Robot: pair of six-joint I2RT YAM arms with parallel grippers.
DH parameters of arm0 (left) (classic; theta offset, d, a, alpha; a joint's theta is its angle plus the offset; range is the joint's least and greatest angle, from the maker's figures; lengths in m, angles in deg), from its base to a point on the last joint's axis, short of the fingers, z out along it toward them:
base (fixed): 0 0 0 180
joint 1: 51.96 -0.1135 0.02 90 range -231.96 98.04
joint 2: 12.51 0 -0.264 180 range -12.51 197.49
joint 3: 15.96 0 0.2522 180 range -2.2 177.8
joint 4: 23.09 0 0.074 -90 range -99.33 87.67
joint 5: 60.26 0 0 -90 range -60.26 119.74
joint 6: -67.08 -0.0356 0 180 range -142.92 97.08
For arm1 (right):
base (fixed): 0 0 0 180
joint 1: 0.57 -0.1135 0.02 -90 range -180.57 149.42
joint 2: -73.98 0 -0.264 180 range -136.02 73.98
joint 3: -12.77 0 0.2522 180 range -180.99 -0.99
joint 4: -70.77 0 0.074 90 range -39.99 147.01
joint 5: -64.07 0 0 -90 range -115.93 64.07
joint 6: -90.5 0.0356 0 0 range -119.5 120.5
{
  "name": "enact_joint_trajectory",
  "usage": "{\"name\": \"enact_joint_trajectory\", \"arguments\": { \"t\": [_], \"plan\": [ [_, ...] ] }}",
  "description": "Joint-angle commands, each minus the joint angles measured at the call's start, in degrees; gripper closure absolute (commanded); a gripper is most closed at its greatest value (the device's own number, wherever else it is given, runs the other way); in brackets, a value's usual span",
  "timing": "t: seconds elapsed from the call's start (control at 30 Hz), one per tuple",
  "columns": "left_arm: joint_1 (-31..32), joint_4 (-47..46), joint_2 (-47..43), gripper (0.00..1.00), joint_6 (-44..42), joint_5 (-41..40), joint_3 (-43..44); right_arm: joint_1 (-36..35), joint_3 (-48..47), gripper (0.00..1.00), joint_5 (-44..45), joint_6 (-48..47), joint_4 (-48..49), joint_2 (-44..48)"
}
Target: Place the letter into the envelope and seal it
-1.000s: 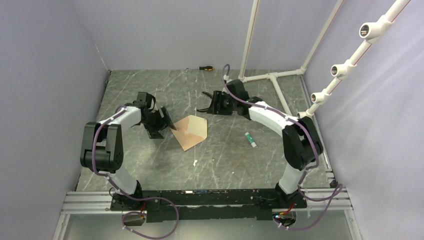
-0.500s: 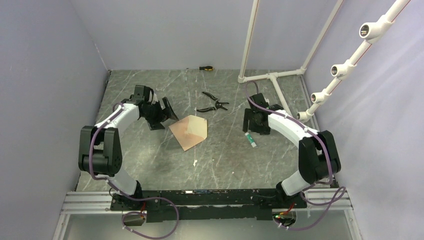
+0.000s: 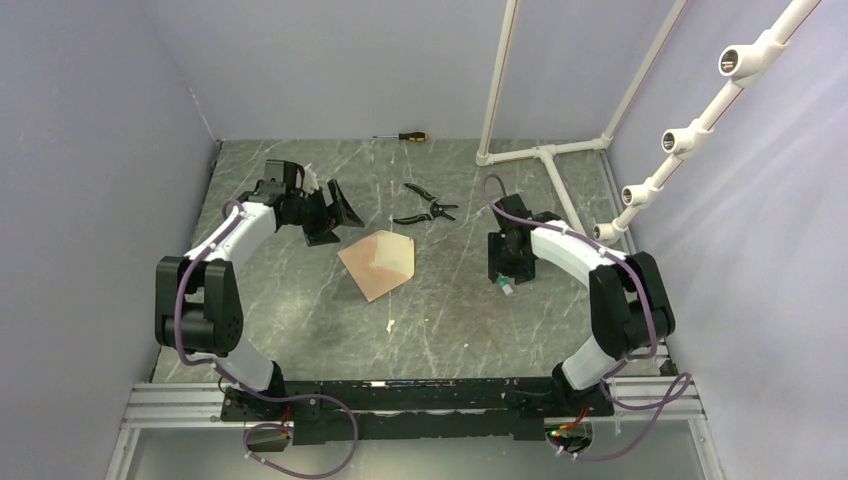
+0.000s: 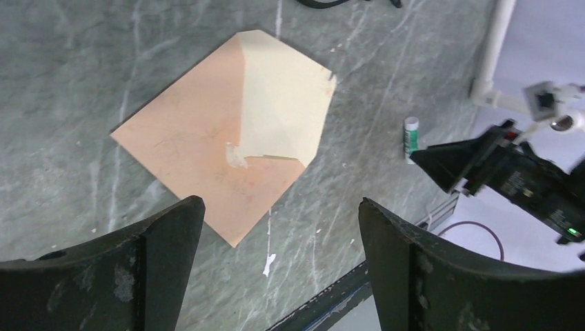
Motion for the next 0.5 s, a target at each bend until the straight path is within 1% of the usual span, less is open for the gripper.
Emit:
{"name": "enact_joint_trajectory", "arguments": {
  "t": [0.0,0.17,0.27,0.4,0.47],
  "plan": [
    [0.2,-3.4,-2.1,0.13,0.1,6.3,2.7,0.1,1.1,0.44,-1.0,-0.5,0.4,-2.4],
    [0.1,-5.2,-1.9,0.13,2.1,8.8,2.3,-0.7,2.9,0.61,0.7,-0.5,6.0,-2.5],
    [0.3,-7.2,-1.2,0.12,4.1,11.5,2.0,-3.2,3.6,0.68,1.6,-2.4,9.3,-1.6],
    [1.2,-8.3,0.6,0.12,6.4,13.6,2.6,-4.6,4.7,0.77,-1.0,-4.2,13.8,-1.5],
    [2.0,-8.2,1.4,0.12,7.0,13.8,3.1,-4.6,4.3,0.87,-1.5,-4.7,14.5,-2.3]
  ]
}}
